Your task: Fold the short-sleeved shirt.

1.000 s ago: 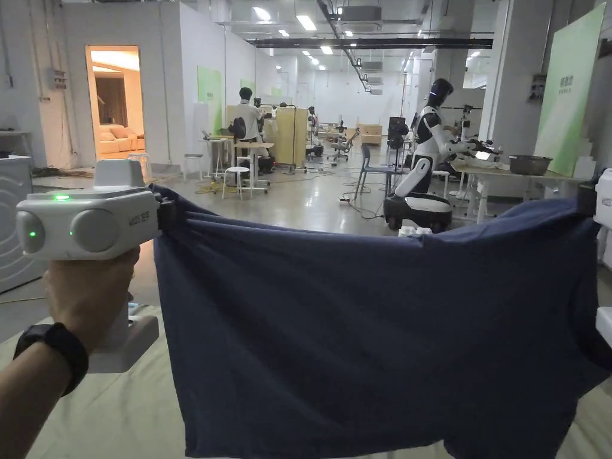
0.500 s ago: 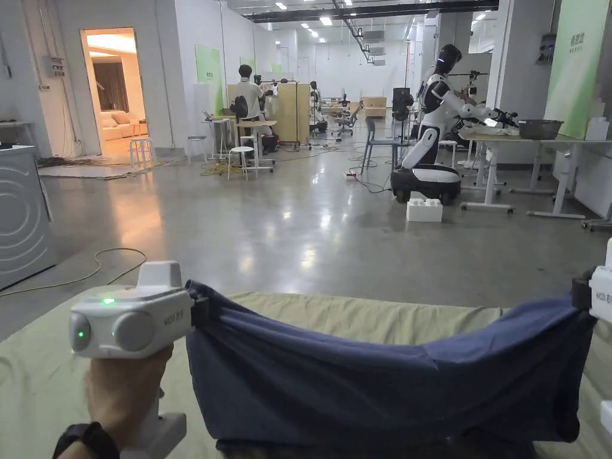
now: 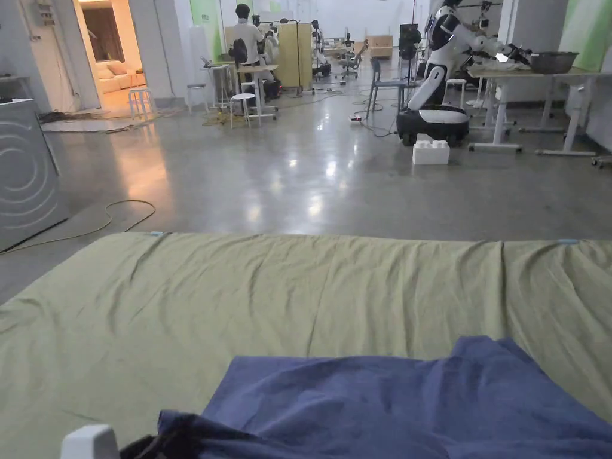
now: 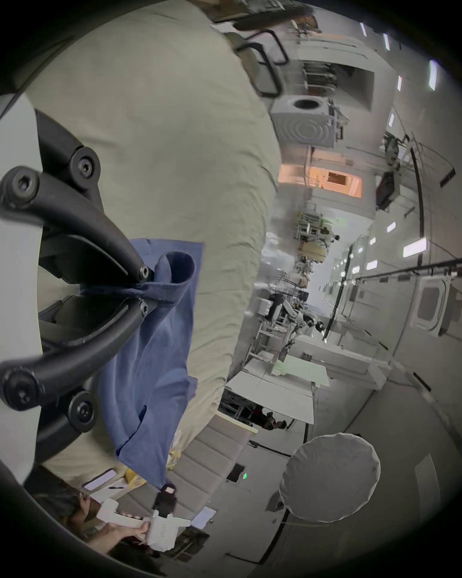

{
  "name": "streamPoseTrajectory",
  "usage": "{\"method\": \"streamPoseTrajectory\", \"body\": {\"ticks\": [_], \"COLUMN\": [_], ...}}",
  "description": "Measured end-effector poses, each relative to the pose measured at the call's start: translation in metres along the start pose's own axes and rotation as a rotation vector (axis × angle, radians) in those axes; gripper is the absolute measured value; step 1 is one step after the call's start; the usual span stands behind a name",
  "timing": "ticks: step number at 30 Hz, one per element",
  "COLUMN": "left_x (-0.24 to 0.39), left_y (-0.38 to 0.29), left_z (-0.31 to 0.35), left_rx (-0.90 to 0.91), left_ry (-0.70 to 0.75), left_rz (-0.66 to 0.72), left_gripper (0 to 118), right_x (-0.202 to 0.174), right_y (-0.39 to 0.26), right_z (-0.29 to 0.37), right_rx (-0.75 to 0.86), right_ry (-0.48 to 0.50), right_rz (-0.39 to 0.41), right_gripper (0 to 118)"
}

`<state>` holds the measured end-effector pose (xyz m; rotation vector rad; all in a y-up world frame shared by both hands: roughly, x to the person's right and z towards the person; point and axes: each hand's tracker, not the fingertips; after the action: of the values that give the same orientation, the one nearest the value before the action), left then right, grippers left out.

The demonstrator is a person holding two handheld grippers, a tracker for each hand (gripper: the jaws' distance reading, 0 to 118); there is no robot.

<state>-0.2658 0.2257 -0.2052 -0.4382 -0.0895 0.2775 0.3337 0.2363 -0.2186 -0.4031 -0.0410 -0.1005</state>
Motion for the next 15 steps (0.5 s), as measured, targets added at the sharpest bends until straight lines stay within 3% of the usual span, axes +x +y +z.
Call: {"method": "streamPoseTrajectory", "body": {"ticks": [2, 5, 9, 13, 14, 15], "left_x": [-0.004, -0.007, -0.01, -0.017, -0.02, -0.023], "left_y": [-0.023, -0.05, -0.091, -0.115, -0.119, -0.12], "left_z": [0.032, 0.061, 0.072, 0.076, 0.076, 0.075], "left_rx": [-0.006, -0.1, -0.238, -0.336, -0.362, -0.388], "left_ry": [-0.007, 0.024, 0.076, 0.08, 0.078, 0.098], "left_rz": [0.051, 0.054, -0.004, 0.026, 0.041, 0.057], "left_gripper": [4, 4, 4, 5, 7, 19], "right_x": [0.006, 0.016, 0.022, 0.023, 0.022, 0.021], "right_y": [-0.029, -0.069, -0.111, -0.135, -0.137, -0.138], "right_z": [0.029, 0.068, 0.091, 0.098, 0.098, 0.095], "right_rx": [-0.037, -0.107, -0.227, -0.274, -0.288, -0.331], "right_ry": [-0.016, -0.068, -0.063, -0.06, -0.059, -0.077], "right_rz": [-0.068, -0.101, -0.129, -0.117, -0.104, -0.07], "right_gripper": [11, 11, 11, 11, 12, 19]}}
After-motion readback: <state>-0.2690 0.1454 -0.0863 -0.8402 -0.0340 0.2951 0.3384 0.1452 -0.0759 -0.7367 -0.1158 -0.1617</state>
